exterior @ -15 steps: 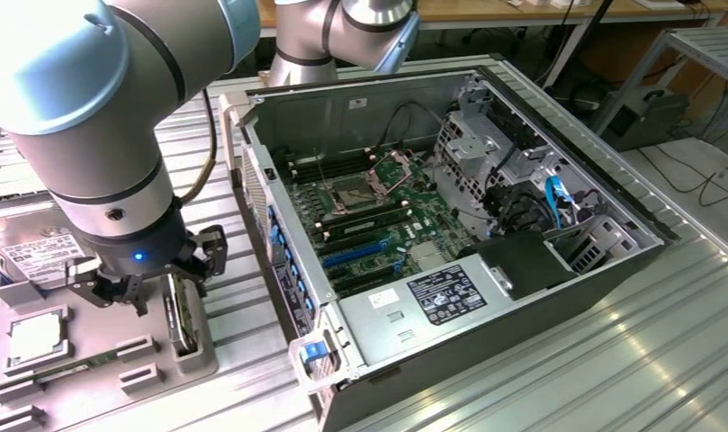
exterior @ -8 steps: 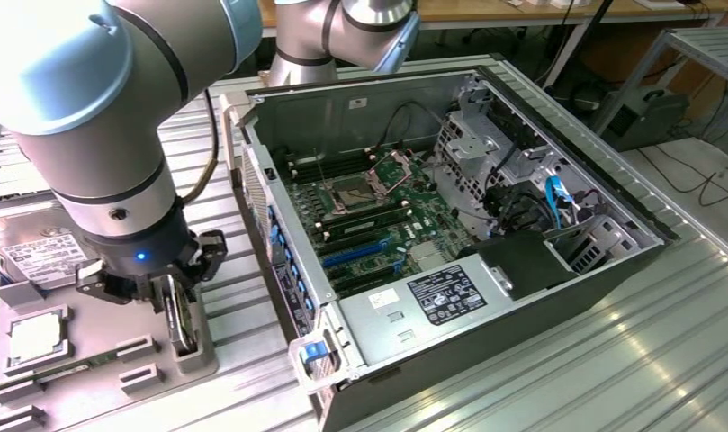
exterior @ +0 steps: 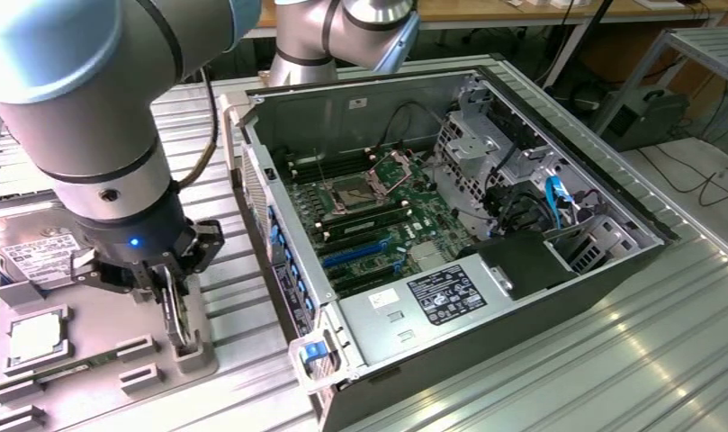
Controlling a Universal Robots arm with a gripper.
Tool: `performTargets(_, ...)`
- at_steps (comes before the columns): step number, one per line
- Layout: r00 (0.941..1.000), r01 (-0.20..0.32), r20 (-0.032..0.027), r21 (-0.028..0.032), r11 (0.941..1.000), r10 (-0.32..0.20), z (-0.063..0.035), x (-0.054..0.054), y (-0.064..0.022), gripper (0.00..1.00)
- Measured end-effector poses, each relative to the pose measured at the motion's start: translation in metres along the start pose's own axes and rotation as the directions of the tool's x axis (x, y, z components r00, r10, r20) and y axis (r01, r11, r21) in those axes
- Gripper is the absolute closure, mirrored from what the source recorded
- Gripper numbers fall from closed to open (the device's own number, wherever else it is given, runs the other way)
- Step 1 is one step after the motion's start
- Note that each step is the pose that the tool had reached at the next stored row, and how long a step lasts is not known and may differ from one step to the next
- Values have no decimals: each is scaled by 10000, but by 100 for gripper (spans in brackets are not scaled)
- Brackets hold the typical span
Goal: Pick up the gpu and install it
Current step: 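Pick up the gpu and move the gpu toward the slot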
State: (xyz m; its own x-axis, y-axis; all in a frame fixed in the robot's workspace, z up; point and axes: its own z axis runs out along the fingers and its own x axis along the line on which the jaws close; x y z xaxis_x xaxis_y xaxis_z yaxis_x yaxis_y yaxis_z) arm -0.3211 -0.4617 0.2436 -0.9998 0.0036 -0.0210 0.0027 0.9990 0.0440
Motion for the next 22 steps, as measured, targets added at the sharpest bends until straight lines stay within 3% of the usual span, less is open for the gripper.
performTargets(2,10000,-1,0,0,10000,1,-285,-6,13,72)
performTargets(5,10000,0,0,0,10000,0,-599,-12,26,72)
performTargets(6,10000,-1,0,1,10000,1,-658,-13,29,72)
performTargets(22,10000,-1,0,0,10000,1,-1019,-21,45,72)
